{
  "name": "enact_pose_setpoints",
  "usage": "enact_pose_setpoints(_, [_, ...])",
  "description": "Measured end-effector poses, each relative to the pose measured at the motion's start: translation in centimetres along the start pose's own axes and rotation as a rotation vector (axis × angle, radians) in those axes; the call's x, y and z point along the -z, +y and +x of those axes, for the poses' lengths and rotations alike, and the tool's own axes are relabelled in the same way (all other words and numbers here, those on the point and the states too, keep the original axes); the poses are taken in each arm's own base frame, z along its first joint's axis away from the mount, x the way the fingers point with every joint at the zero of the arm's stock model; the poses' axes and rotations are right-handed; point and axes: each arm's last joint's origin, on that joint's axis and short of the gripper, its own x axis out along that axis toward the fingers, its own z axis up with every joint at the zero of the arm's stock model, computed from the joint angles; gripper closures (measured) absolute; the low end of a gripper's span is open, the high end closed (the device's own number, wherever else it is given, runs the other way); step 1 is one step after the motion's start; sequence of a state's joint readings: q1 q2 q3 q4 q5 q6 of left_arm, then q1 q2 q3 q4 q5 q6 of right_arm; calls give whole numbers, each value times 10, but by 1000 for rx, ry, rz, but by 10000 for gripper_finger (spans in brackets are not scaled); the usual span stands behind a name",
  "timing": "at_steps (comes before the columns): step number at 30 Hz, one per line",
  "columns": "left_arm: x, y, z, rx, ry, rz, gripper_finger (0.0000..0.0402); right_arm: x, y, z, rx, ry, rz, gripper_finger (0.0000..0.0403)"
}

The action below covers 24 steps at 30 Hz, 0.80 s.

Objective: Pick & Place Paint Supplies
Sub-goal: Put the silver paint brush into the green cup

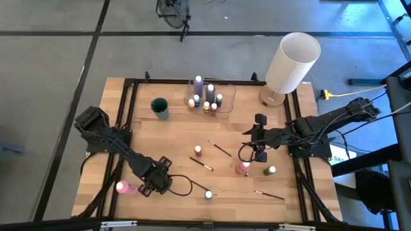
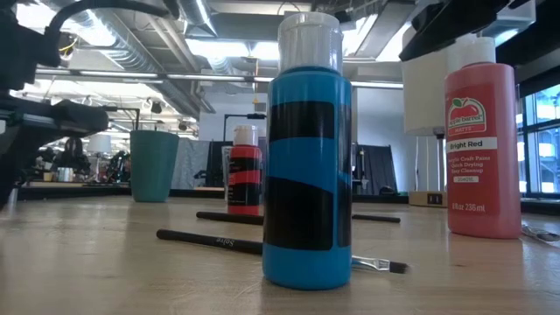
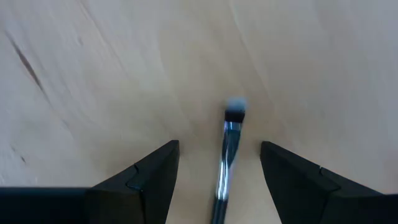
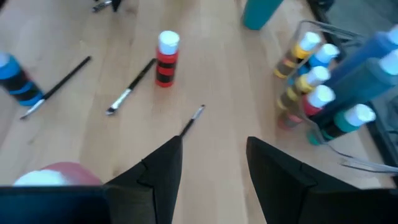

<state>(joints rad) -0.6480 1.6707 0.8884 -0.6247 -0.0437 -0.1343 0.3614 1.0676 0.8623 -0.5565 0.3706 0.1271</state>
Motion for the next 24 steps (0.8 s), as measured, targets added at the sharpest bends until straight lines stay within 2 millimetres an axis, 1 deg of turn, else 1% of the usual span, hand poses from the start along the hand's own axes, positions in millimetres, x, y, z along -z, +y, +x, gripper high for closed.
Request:
enact_pose_setpoints(3, [-4,0,1,-2,-40,-31,178,0,1,0,-32,4,32,222])
enact_pose_setpoints(8, [-6,0,10,-2,-17,-154,178,-5,4,0,-132,-30,118,222])
enact_pose_setpoints(12, [-5,-2,14,-3,19,-149,178,-9,11,-3,-230,-63,117,221])
enact_pose_setpoints(16, [-4,-3,14,0,20,-146,183,-10,21,-7,-274,-95,97,221])
enact_pose_setpoints(19, [-4,-3,14,8,25,-150,201,-12,29,-11,-310,-124,82,221])
enact_pose_setpoints(24, [-3,-1,14,5,31,-137,249,-12,42,-18,-365,-158,57,221])
